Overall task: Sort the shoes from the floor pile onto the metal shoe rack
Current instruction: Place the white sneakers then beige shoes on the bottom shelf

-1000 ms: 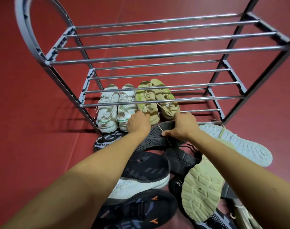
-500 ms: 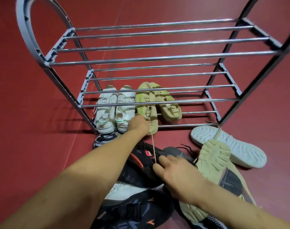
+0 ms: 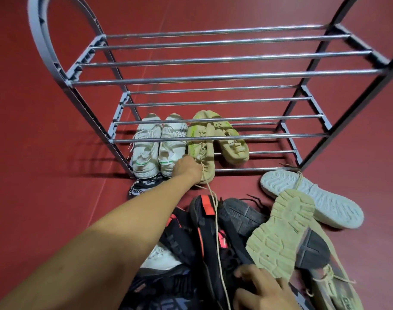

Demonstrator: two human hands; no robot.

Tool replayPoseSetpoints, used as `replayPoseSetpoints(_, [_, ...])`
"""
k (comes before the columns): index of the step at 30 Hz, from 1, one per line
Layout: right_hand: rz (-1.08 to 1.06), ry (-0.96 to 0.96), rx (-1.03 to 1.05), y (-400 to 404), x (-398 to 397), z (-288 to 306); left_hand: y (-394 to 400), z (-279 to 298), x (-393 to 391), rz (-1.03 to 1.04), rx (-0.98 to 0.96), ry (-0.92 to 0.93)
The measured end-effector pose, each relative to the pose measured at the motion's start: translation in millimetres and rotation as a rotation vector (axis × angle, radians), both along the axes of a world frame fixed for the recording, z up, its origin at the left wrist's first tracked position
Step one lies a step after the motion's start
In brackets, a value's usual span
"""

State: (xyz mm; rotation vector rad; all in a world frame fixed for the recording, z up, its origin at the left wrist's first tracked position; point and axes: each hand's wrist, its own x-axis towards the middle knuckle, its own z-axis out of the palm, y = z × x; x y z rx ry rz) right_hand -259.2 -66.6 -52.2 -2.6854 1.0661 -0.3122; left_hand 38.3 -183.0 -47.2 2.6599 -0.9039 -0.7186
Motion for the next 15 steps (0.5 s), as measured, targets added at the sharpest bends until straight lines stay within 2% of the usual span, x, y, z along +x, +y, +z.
replayPoseSetpoints(1, [0.094,0.111,0.119,4.0,-3.2,14.2,0.8,0.5,-0.5,-0.01,0.008,-0.005])
replayPoseSetpoints(3, [0.117,0.05,0.143,4.6,-1.8,23.3,1.9,3.3,-0.8,-0.047,0.026,-0.014])
replayPoseSetpoints(6, [0.256,0.164,0.282,-9.5,18.7,64.8,5.8,5.4,3.3,-0.116,0.066,-0.037])
replayPoseSetpoints(7, [0.278,0.146,0.406,-24.2,29.0,76.8,7.5,6.2,5.8,-0.136,0.074,-0.049])
replayPoseSetpoints(9, [0.278,-0.046,0.602,-57.2,36.7,100.3,9.7,9.0,8.2,-0.164,0.084,-0.067])
replayPoseSetpoints(10, [0.163,-0.157,0.77,-79.1,38.1,110.5,10.2,10.6,8.3,-0.166,0.084,-0.076])
replayPoseSetpoints(13, [-0.258,-0.567,0.913,-166.7,24.6,96.5,10.1,15.8,5.4,-0.164,0.066,-0.096])
replayPoseSetpoints(15, [-0.517,-0.493,0.89,-221.2,33.8,75.0,9.5,15.3,3.4,-0.143,0.044,-0.092])
